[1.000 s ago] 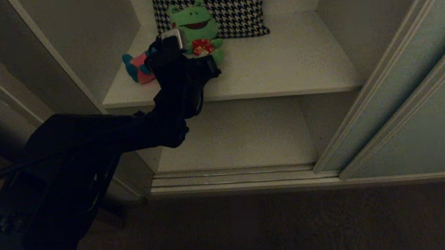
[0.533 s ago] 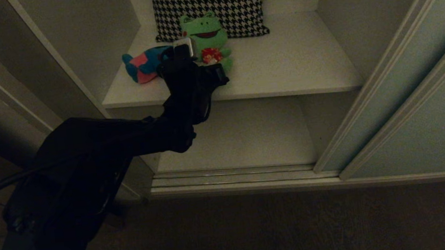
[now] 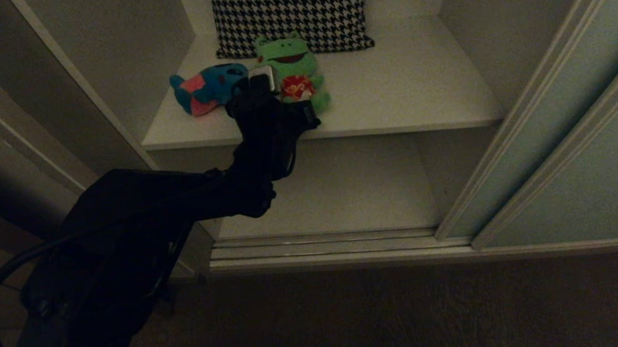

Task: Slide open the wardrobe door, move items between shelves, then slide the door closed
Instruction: Place the green doll on the higher shelf

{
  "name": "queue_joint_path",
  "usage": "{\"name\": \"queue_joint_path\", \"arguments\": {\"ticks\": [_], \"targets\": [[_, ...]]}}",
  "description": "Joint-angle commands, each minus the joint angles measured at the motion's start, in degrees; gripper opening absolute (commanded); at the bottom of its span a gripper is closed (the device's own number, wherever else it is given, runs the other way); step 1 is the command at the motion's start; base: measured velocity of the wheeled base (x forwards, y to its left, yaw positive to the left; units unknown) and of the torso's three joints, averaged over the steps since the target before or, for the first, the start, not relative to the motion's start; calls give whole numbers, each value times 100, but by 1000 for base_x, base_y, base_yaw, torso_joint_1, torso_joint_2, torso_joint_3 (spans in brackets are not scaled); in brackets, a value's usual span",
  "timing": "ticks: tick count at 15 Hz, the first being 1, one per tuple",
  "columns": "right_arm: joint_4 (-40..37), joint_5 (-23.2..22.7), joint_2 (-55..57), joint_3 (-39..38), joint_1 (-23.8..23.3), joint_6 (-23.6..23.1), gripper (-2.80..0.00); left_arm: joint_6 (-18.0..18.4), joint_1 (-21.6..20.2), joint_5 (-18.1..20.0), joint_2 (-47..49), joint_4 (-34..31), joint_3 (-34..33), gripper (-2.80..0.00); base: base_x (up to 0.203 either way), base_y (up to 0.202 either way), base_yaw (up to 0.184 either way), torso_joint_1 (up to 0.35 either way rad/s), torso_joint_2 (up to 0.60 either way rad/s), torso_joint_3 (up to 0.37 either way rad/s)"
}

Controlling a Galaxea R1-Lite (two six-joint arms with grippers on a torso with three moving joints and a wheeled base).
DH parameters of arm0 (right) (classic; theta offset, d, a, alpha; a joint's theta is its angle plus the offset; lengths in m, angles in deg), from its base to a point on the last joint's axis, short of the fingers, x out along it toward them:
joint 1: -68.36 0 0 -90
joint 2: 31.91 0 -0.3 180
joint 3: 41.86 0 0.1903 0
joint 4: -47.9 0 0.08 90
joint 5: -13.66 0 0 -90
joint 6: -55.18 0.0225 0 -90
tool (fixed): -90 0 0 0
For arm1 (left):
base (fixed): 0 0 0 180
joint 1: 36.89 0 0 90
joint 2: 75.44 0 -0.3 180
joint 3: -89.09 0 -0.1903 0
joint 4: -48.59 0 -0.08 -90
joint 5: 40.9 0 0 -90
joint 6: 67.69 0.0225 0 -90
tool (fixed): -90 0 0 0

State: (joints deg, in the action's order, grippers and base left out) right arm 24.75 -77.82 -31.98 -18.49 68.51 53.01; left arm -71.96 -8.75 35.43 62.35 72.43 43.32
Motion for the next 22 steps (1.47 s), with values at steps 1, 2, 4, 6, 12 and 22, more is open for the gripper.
{"name": "queue_joint_path", "arguments": {"ticks": [1,2,4,6,12,22], "targets": [[4,-1,-10,0,2,-3,-280,-4,-1,-5,28,25,-3,0,0,0,0,0,0,0],[4,-1,-10,0,2,-3,-280,5,-1,-5,37,42,-3,0,0,0,0,0,0,0],[4,-1,-10,0,2,-3,-280,-4,-1,-11,38,293,-3,0,0,0,0,0,0,0],[4,-1,-10,0,2,-3,-280,1,-1,-41,2,387,-10,0,0,0,0,0,0,0],[4,-1,-10,0,2,-3,-280,40,-1,-84,-400,714,-21,0,0,0,0,0,0,0],[4,-1,-10,0,2,-3,-280,416,43,-297,-2488,-536,-691,-280,0,0,0,0,0,0]]}}
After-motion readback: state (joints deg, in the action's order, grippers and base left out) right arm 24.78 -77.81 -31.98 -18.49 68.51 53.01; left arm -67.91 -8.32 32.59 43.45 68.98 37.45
